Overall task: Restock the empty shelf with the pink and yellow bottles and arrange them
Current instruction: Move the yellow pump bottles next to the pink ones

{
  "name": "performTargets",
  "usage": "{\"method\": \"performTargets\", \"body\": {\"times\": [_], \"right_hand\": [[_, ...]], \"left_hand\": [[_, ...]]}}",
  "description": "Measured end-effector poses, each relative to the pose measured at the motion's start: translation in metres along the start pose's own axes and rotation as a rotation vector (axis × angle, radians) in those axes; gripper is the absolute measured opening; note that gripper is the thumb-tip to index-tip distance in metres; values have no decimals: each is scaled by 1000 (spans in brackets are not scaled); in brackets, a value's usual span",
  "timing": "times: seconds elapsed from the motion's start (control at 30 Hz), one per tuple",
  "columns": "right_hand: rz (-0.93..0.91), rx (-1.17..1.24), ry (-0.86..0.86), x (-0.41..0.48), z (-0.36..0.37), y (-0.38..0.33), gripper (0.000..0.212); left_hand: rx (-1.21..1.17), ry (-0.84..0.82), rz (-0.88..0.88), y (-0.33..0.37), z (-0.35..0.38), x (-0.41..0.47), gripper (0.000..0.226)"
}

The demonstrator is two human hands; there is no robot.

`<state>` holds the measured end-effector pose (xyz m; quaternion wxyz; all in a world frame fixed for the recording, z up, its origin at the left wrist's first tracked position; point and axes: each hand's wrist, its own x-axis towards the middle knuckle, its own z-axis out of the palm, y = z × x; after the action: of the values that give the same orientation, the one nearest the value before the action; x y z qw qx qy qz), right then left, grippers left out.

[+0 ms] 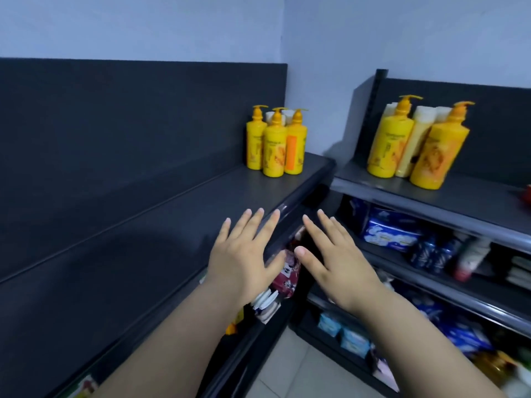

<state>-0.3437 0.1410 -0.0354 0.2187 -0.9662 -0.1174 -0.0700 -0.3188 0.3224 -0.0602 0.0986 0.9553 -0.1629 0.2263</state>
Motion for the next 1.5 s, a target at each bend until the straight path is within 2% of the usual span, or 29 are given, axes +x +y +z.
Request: {"method": "performTargets", "body": {"times": [0.13,0.3,0.53,0.73,1.0,1.2,1.37,1.5], "right_hand": [[29,-16,15,31,1,15,78],[14,-51,39,100,0,17,76],[-21,-94,56,177,10,16,75],[28,-57,61,216,23,33,77],[17,-53,36,275,22,74,78],[-49,-37,30,356,7,120,78],[-92,-51,-8,425,-13,165,71],[-82,47,30,475,-24,197,76]], "left_hand": [[-33,-62,3,-9,21,35,74],[-43,-31,-3,-41,44,93,76],[-26,-48,20,-81,62,165,69],[-29,-67,67,-100,89,202,68],[-25,-128,46,-109,133,243,76],[-6,-139,-14,-113,162,302,74],[35,-116,-40,-94,180,366,80],[15,-93,-24,-71,192,401,75]]}}
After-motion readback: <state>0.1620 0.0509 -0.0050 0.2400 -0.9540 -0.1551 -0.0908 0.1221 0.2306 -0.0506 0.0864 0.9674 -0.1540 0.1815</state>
